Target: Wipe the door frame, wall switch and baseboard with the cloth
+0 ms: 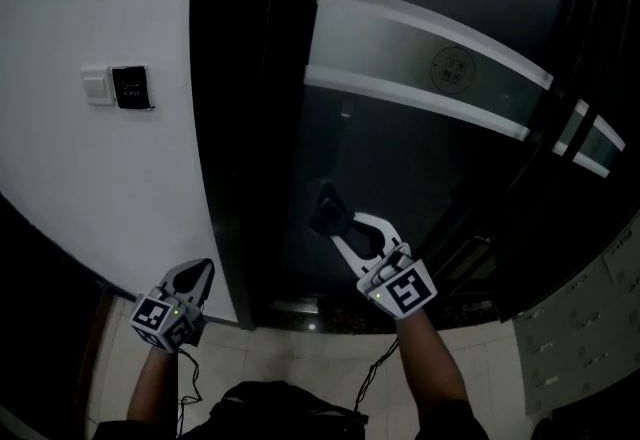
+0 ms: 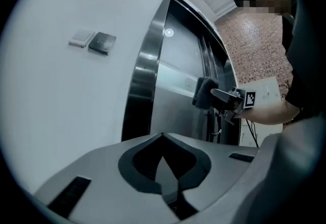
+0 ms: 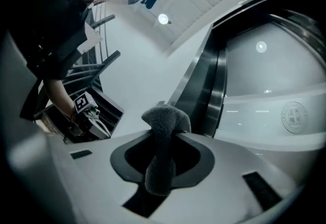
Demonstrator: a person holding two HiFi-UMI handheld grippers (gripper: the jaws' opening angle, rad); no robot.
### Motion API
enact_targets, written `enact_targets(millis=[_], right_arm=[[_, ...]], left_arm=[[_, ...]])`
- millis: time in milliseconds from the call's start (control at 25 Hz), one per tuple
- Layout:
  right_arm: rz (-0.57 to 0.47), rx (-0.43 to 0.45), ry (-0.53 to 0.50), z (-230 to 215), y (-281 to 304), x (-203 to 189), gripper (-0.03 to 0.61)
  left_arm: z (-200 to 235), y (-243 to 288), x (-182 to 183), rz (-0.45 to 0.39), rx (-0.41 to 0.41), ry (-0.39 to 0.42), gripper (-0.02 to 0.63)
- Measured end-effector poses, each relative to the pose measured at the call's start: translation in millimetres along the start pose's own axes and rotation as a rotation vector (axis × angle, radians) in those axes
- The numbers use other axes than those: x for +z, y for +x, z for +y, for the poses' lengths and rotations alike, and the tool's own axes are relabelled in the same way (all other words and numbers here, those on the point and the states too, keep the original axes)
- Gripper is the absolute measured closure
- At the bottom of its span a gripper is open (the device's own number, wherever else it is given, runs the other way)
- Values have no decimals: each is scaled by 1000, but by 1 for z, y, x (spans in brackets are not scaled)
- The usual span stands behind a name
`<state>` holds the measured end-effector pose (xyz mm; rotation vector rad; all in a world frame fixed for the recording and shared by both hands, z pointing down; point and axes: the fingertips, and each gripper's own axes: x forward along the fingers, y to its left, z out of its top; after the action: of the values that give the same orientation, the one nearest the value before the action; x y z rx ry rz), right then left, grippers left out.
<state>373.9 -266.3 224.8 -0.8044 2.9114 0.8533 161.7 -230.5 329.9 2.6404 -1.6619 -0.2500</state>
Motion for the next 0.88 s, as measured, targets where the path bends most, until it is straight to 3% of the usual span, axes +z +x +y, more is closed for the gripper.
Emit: enact_targets(millis=[160, 320, 480, 680, 880], right_arm=[[-86, 131, -120, -22, 66, 7, 494], [-173, 189, -252, -52, 115, 32, 494], [-386, 275, -414, -70, 162, 73, 494], [-567, 363, -521, -77, 197, 103, 494], [-649, 467, -618, -68, 204, 98, 495]], left_arm=[[14, -15, 14, -8, 107, 49, 612], [22, -34, 21, 10, 233, 70, 612], [22, -47, 17, 0, 411, 82, 612], [5, -49, 13, -54, 610, 23, 612], [-36, -49, 13, -89, 775, 58, 612]])
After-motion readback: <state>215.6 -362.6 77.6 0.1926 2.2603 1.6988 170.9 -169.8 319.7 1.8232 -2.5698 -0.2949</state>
